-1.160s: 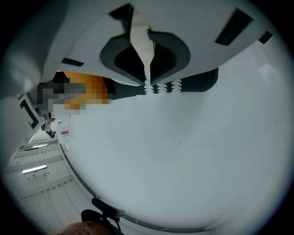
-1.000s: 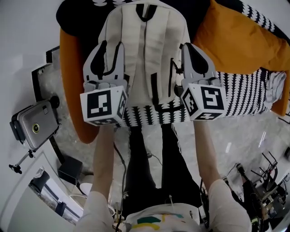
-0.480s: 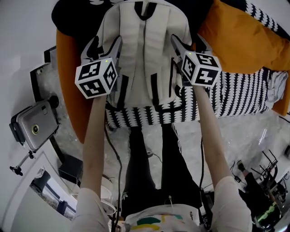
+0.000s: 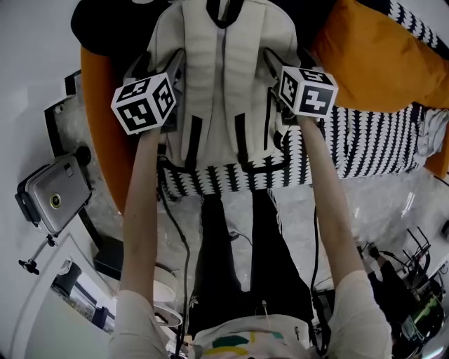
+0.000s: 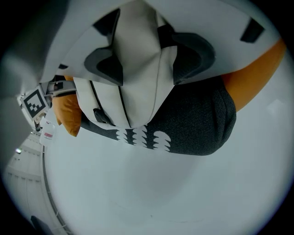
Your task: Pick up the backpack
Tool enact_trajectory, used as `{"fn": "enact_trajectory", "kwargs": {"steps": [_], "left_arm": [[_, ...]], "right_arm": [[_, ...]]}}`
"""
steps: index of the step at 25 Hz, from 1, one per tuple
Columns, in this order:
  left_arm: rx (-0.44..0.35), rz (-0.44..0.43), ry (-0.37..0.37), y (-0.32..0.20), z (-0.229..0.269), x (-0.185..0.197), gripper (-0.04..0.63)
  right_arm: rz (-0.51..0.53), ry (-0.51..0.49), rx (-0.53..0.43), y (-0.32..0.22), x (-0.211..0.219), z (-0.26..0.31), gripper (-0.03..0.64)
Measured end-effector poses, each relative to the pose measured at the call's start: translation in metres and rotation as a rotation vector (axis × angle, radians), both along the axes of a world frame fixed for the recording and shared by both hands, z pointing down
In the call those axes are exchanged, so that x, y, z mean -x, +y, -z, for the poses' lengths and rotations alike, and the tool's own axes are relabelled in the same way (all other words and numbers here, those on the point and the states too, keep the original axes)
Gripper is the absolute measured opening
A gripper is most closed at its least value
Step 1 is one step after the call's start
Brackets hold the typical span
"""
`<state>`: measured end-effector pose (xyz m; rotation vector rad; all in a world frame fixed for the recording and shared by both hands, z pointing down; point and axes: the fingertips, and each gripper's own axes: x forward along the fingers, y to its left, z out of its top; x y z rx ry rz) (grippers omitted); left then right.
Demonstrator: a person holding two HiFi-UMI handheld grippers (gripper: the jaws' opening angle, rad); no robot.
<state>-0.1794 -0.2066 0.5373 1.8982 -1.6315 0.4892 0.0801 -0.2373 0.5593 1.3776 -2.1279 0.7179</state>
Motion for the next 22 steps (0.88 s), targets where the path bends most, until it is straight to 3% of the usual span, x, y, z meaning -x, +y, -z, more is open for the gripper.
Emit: {"fn": "enact_trajectory", "kwargs": {"steps": [5, 11, 18, 22], "left_arm": [[0.024, -0.058, -0.048, -0.002, -0.018, -0.001, 0.324], [0.043, -0.072, -0.051, -0.004, -0.029, -0.004, 0.322], [0.071, -0.088, -0.030, -0.004, -0.038, -0.005, 0.282], [0.073, -0.095, -0.014, -0.002, -0.037, -0.008, 0.225]], "right_arm": [[0.001, 0.009, 0.023, -0.004, 0.006, -0.015, 0.334], [-0.004, -0.012, 0.063, -0.005, 0.008, -0.030, 0.312], [0.016, -0.034, 0.109, -0.002, 0.016, -0.041, 0.220], [0.010, 0.005, 0.108, 0.000, 0.008, -0.045, 0.120]]}}
